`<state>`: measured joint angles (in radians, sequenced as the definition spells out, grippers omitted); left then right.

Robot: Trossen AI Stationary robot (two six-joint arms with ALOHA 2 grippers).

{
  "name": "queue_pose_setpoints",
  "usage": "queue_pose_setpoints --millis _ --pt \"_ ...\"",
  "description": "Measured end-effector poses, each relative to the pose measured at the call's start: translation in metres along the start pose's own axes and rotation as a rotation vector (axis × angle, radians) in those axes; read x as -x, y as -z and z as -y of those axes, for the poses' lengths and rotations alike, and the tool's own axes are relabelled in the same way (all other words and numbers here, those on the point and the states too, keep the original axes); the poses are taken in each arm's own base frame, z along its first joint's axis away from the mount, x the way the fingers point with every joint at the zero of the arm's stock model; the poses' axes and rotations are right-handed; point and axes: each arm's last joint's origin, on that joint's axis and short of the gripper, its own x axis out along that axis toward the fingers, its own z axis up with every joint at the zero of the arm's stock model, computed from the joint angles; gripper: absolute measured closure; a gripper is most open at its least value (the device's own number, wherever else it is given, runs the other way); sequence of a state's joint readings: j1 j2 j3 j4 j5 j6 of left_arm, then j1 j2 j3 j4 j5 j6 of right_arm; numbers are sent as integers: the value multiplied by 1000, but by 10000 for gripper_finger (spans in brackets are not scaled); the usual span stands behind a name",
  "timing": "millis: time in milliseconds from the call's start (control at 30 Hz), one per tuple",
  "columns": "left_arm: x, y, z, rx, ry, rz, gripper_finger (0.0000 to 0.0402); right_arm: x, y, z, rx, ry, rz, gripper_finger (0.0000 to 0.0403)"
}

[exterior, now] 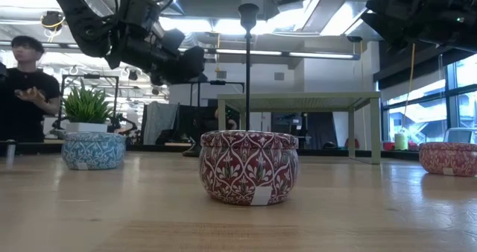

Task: Pick & Place candle stick holders
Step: Put the black candle holder on the shelf

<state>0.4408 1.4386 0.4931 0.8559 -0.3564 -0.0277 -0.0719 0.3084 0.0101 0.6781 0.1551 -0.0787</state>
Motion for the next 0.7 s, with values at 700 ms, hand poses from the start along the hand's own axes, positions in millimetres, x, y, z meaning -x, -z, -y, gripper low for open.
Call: queue_pose_setpoints --millis 700 --pt "29 -41 12 -26 8 185 370 0 0 0 18 2 -1 200"
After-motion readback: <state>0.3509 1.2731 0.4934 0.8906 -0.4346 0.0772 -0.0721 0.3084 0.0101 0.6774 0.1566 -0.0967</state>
